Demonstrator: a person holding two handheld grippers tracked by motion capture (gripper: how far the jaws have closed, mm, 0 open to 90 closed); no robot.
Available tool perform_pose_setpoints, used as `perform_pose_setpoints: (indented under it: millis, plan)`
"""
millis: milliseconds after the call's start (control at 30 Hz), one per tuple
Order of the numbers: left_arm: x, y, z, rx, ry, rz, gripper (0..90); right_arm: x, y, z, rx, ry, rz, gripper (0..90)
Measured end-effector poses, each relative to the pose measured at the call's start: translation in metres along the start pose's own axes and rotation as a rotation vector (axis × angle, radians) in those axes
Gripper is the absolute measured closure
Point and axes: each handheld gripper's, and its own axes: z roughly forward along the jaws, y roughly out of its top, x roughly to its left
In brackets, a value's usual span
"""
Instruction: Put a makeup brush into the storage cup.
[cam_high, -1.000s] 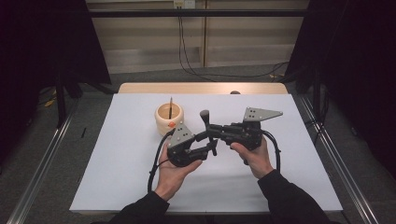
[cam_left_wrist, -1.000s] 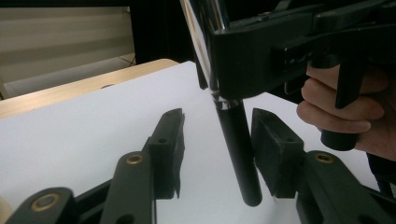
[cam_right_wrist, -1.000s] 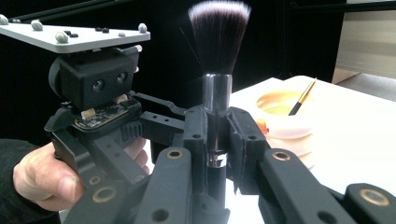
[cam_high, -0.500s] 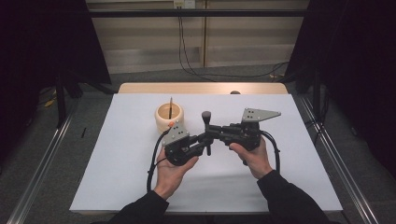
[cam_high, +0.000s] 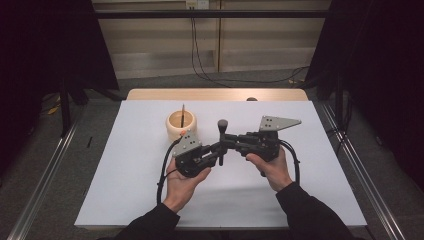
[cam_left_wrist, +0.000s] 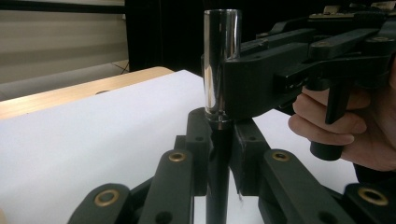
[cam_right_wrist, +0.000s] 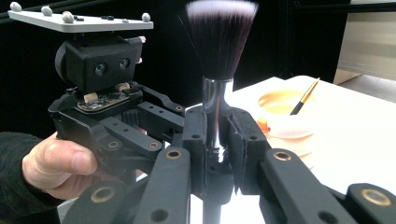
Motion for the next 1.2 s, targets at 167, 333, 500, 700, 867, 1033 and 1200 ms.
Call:
perform_pose_setpoints:
  millis: [167, 333, 500, 700, 867, 1033, 1200]
  plan:
    - [-0.0012, -0.0007, 0.0012, -0.002, 0.009, 0.001, 79.5, 0.0, 0.0007, -0.0003, -0.017, -0.013, 0.006, 70.4]
    - [-0.0016, -0.0009, 0.0022, 0.01, -0.002, 0.004, 79.5, -0.0005, 0.0009, -0.0012, -0.015, -0.025, 0.005, 58.6]
    - [-0.0005, -0.0012, 0.0021, 0.006, -0.007, 0.005, 79.5, 0.0003, 0.0014, -0.0012, -0.017, -0.032, 0.004, 40.1]
    - [0.0003, -0.0014, 0.0016, 0.007, -0.007, 0.01, 79.5, -0.0017, 0.0012, -0.0009, -0.02, -0.053, 0.02, 24.0]
    - [0.0019, -0.0013, 0.0002, 0.007, 0.001, 0.004, 79.5, -0.0027, 0.0018, -0.0018, -0.026, -0.062, 0.032, 11.5]
    - [0.0024, -0.0015, -0.0011, 0.007, 0.01, 0.005, 79.5, -0.0037, 0.0006, -0.0015, -0.023, -0.079, 0.03, 3.4]
    - [0.004, -0.0013, -0.0027, 0.001, 0.017, 0.007, 79.5, -0.003, 0.0005, -0.0027, -0.034, -0.126, 0.025, 5.0]
